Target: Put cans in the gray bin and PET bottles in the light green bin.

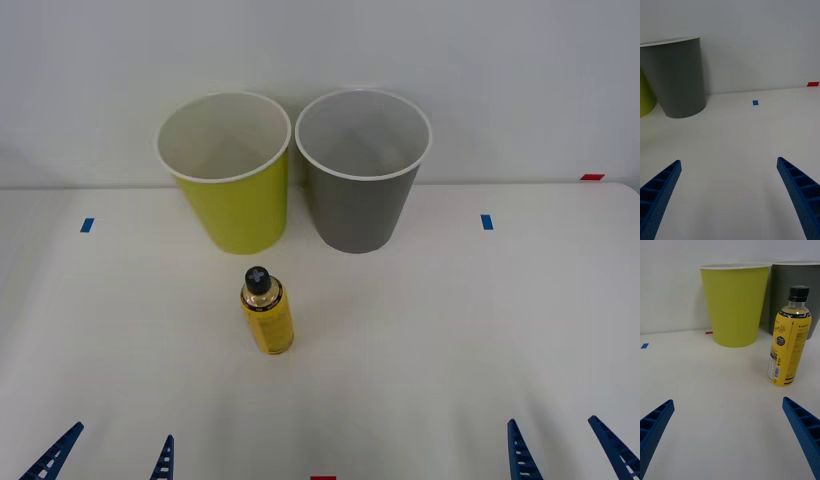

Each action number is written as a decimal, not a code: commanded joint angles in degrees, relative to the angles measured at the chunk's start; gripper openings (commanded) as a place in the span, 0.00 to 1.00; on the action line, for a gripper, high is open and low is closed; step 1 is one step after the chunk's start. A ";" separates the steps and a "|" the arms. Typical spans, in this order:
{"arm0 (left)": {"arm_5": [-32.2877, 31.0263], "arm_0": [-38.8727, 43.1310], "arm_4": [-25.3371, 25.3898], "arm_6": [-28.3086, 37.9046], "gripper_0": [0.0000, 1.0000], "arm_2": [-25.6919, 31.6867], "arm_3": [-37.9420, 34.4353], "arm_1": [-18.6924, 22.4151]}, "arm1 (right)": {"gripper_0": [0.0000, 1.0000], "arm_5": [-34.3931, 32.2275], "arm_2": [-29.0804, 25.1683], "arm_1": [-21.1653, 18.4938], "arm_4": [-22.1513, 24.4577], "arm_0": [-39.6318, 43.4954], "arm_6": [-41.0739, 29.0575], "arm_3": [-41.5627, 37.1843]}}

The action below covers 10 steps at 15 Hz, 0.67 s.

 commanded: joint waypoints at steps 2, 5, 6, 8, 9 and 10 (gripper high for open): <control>0.00 0.00 0.00 0.00 1.00 0.00 0.00 0.00 | 0.88 0.00 0.00 0.00 0.00 0.00 0.00 0.00; 0.00 0.00 0.00 0.00 1.00 0.00 0.00 0.00 | 0.88 0.00 0.00 0.00 0.00 0.00 0.00 0.00; 0.00 0.00 0.00 0.00 1.00 0.00 0.00 0.00 | 0.88 0.00 0.00 0.00 0.00 0.00 0.00 0.00; 0.00 0.00 0.00 0.00 1.00 0.00 0.00 0.00 | 0.88 0.00 0.00 0.00 0.00 0.00 0.00 0.00; 0.00 0.00 0.00 0.00 1.00 0.00 0.00 0.00 | 0.88 0.00 0.00 0.00 0.00 0.00 0.00 0.00; 0.00 0.00 0.00 0.00 1.00 0.00 0.00 0.00 | 0.88 0.00 0.00 0.00 0.00 0.00 0.00 0.00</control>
